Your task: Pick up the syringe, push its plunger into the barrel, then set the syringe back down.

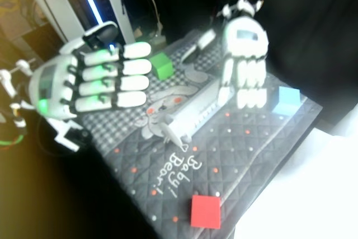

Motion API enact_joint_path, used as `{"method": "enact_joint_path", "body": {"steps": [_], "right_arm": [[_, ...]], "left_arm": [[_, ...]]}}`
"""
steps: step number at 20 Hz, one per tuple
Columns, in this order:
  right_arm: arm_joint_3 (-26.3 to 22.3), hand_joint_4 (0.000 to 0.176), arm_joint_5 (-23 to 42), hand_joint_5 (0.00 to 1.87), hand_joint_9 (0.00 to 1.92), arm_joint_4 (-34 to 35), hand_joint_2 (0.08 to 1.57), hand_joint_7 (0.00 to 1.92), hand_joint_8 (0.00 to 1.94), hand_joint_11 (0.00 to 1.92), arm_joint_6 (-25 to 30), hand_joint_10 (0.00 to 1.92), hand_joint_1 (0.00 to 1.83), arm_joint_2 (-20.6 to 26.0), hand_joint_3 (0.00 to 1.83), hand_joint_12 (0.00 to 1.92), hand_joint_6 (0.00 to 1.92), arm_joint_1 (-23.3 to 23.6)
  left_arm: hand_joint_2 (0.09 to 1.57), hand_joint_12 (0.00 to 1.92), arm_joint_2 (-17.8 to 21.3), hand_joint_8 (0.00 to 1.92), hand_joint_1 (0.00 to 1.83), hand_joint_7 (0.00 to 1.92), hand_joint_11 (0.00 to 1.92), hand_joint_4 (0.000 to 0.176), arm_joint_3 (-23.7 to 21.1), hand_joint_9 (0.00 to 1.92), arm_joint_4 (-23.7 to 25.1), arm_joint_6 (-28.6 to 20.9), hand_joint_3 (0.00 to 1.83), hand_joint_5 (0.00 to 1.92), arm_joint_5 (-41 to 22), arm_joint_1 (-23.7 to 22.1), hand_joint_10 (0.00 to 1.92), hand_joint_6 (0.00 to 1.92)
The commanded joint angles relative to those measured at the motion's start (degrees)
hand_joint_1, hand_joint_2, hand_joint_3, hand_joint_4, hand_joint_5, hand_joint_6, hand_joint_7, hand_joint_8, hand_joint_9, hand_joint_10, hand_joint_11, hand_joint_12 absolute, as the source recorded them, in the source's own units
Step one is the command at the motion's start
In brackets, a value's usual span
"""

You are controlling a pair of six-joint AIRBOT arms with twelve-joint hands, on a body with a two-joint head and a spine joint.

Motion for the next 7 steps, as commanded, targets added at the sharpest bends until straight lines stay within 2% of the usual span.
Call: {"method": "enact_joint_path", "body": {"steps": [1, 2, 3, 4, 5, 7], "right_arm": [[-0.1, 0.000, 7.4, 0.00, 0.00, 1.0, 0.89, 0.00, 0.00, 0.00, -0.4, 0.00, 0.10, 0.4, 0.03, 0.00, 0.00, 0.7], [-0.1, 0.000, 7.4, 0.00, 0.00, 0.9, 0.94, 0.00, 0.00, 0.00, -0.8, 0.00, 0.00, 0.4, 0.04, 0.00, 0.00, 0.7], [-0.2, 0.000, 7.5, 0.00, 0.00, 0.9, 0.94, 0.00, 0.00, 0.00, -1.0, 0.00, 0.00, 0.4, 0.04, 0.00, 0.00, 0.7], [-0.4, 0.000, 7.5, 0.00, 0.00, 0.9, 0.93, 0.00, 0.00, 0.00, -1.0, 0.00, 0.00, 0.6, 0.03, 0.00, 0.00, 0.7], [-0.6, 0.000, 7.7, 0.00, 0.00, 0.9, 0.88, 0.00, 0.00, 0.00, -1.1, 0.00, 0.14, 0.9, 0.01, 0.00, 0.00, 0.6], [-1.0, 0.000, 8.2, 0.01, 0.00, 0.8, 0.83, 0.00, 0.00, 0.04, -1.8, 0.00, 0.31, 1.0, 0.00, 0.02, 0.00, 0.5]], "left_arm": [[0.69, 0.00, 1.3, 0.00, 0.16, 0.00, 0.00, 0.137, -1.5, 0.00, -2.7, 2.0, 0.02, 0.00, -10.3, 0.7, 0.00, 0.00], [0.70, 0.00, 3.4, 0.00, 0.29, 0.00, 0.00, 0.098, -3.8, 0.00, -4.9, 4.4, 0.02, 0.00, -13.7, 2.0, 0.00, 0.00], [0.70, 0.00, 4.8, 0.00, 0.29, 0.00, 0.00, 0.098, -5.1, 0.00, -5.4, 5.2, 0.02, 0.00, -15.8, 2.7, 0.00, 0.00], [0.70, 0.00, 5.7, 0.00, 0.35, 0.00, 0.00, 0.081, -6.0, 0.00, -5.9, 5.6, 0.01, 0.00, -17.8, 3.1, 0.00, 0.00], [0.70, 0.00, 6.9, 0.00, 0.41, 0.00, 0.00, 0.036, -7.1, 0.00, -6.4, 6.1, 0.01, 0.00, -20.2, 3.7, 0.00, 0.00], [0.73, 0.00, 9.5, 0.00, 0.46, 0.00, 0.00, 0.053, -9.7, 0.00, -8.9, 8.8, 0.02, 0.00, -25.8, 6.0, 0.00, 0.00]]}}
